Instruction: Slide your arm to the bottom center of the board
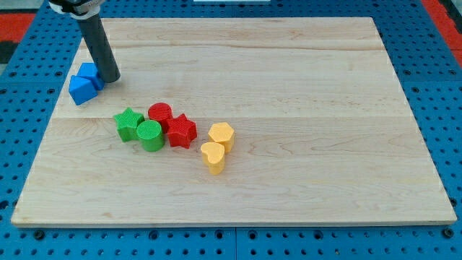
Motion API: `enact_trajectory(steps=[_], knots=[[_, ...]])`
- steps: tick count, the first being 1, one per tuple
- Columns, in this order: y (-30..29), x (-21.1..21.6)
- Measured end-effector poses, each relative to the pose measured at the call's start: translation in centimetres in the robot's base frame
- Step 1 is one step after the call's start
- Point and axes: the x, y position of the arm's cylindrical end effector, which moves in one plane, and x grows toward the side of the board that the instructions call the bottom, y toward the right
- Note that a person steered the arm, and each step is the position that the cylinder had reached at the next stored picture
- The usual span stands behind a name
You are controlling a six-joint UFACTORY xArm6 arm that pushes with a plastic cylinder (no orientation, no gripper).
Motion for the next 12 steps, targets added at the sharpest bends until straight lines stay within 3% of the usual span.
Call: enact_trajectory(steps=[3, 7, 9, 10, 11, 12], knots=[[-1.2, -0.2], [11.7, 1.0], [22.9, 7.4], [29.1, 13.2], [31.2, 19.1], [26.6, 22.0]])
